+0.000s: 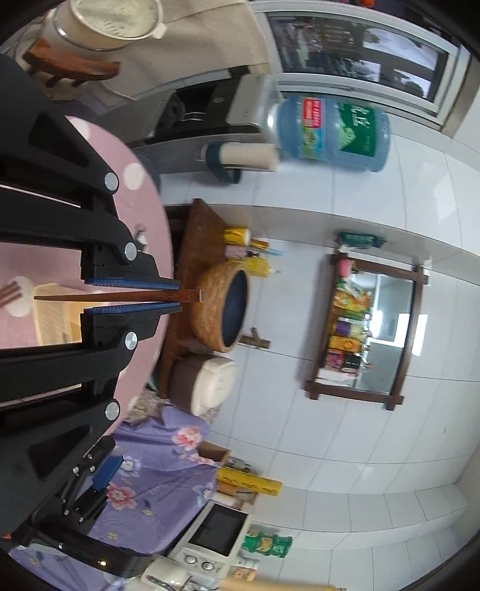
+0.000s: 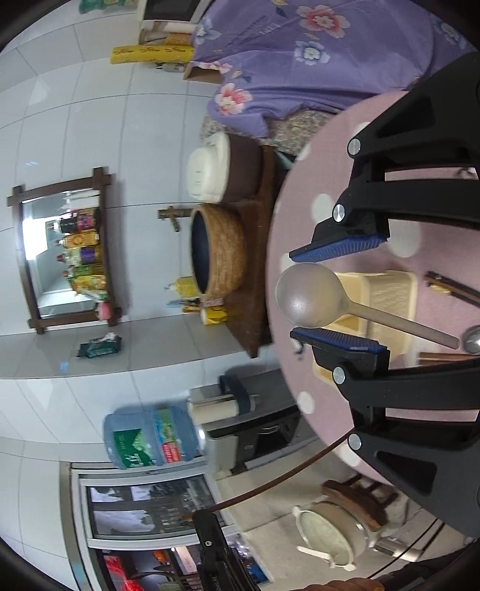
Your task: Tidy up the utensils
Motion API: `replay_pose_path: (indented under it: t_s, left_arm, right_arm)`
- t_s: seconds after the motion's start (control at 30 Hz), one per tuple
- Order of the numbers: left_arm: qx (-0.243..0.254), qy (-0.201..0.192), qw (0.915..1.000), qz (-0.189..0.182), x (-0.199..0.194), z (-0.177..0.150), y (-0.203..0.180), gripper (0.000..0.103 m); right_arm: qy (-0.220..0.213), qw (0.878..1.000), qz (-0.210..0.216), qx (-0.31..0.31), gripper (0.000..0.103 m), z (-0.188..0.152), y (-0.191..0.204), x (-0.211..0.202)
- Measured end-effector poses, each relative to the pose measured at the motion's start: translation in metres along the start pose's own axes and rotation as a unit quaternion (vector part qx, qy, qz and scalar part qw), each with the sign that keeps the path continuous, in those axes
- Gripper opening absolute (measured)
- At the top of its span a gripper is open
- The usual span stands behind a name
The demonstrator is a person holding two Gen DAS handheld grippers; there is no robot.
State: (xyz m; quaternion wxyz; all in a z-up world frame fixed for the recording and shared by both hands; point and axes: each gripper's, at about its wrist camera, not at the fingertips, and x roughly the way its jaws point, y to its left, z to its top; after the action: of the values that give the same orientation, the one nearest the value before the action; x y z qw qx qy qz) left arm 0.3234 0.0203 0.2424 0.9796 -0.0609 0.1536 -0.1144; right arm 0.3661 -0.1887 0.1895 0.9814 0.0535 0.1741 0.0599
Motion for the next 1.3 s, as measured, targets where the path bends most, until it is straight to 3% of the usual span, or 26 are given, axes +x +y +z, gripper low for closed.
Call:
replay_pose_path:
  t_s: [0.13,0.27,0.47,0.8,1.07,1.3]
  left_arm:
    - [0.002,-0.024,0.9997,-0.006,0.012,0.033,-0.019,0.008]
    - [0.001,-0.023,0.9997,-0.007,0.035,0.033,-0.031,0.008]
    - [0.007,0.016,0.9998,0.009,0.075,-0.011,-0.033,0.008]
    - [-0.008,0.087,0.9959,0.022,0.11,-0.071,-0.016,0.008]
    - [-0.001,0.118,0.9928,0.021,0.123,-0.092,-0.019,0.008]
    - [0.014,0.114,0.9932,0.021,0.12,-0.093,-0.026,0.008]
  right_arm:
    - [-0.028,0.999,-0.016,-0.005,0.037,0.04,0.007,0.015]
    - [-0.031,0.998,-0.044,-0.015,0.037,0.051,0.009,0.045]
    - [0.002,0.998,-0.063,-0.018,0.037,0.012,0.004,0.087]
    - [0.047,0.996,-0.069,-0.038,0.037,-0.047,0.009,0.112]
    - [0.064,0.993,-0.076,-0.056,0.037,-0.07,0.013,0.12]
    - [0.072,0.993,-0.08,-0.056,0.037,-0.079,0.009,0.122]
